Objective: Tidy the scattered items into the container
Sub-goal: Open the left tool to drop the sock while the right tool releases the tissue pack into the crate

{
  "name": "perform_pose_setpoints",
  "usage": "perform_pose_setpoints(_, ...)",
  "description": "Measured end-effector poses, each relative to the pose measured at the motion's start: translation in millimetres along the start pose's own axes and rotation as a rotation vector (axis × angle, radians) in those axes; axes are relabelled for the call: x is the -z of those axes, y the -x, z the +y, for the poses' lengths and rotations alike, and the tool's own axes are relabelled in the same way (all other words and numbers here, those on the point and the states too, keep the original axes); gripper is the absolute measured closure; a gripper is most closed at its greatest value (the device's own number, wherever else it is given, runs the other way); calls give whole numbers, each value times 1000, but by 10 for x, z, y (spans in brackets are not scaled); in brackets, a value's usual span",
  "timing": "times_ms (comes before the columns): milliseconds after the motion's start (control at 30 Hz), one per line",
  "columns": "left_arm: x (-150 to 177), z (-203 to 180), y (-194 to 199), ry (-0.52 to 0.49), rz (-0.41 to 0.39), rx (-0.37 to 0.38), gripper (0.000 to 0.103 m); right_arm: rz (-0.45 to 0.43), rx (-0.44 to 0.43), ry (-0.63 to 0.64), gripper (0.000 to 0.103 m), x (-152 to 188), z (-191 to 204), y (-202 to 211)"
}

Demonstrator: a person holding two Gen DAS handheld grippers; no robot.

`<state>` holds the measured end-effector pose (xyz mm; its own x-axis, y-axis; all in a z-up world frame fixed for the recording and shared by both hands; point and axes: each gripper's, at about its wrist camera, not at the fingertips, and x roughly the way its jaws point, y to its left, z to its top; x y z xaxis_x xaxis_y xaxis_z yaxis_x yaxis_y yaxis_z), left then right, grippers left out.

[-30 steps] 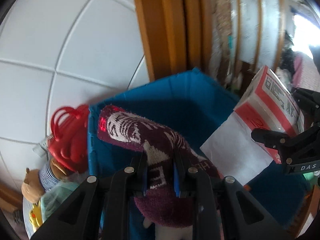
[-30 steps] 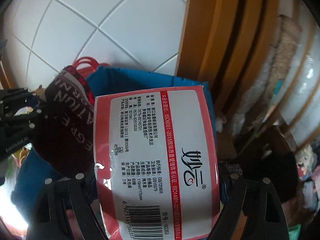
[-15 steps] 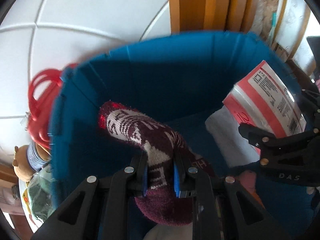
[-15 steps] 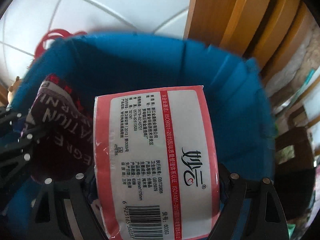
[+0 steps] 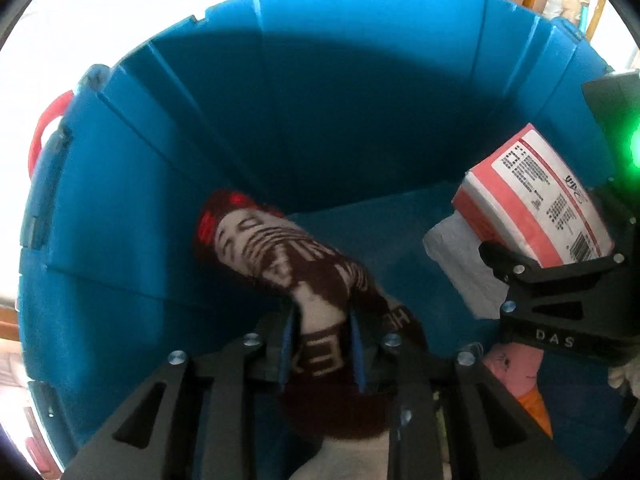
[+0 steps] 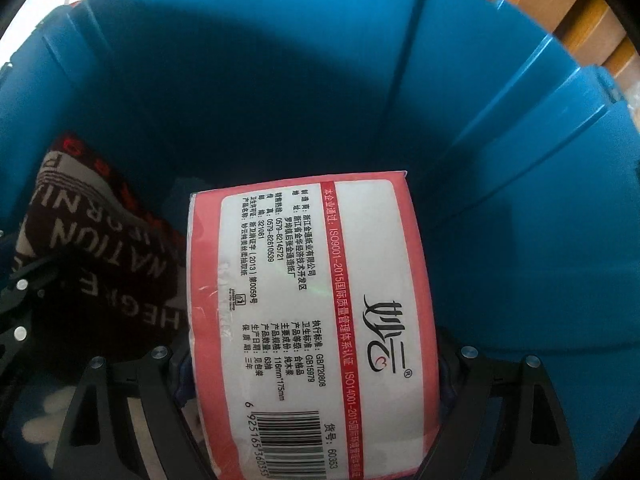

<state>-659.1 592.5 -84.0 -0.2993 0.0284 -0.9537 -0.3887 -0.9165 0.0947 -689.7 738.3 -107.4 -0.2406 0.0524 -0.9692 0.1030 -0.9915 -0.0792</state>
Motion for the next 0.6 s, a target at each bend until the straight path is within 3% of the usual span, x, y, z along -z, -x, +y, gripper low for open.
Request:
perform_pose_setpoints(100,38,-17,-17,-6,-1,-9,77,6,1,-11,17,-2,-29,-65)
perform_pose_setpoints(167,66,-29,-28,-12,-2,-10,68,5,-3,-23,17,-6,-55,-80)
perform_pose_setpoints(233,91,-48,-38,-16,-3,-12,53,7,-6,-33,16,-6,-81,-90)
perform_pose_setpoints(467,186,-128,18,-17,-7,-13,52,9,-7,-43,15,36,-104,-106)
perform_pose_setpoints(567,58,-72,-22,-23,-12,-13,52,2,-3,-45,2,51,-101,-93)
perform_pose_setpoints(600,14,69,129,10,-8,-20,52,-5,-3,-46,2,53,-102,-76)
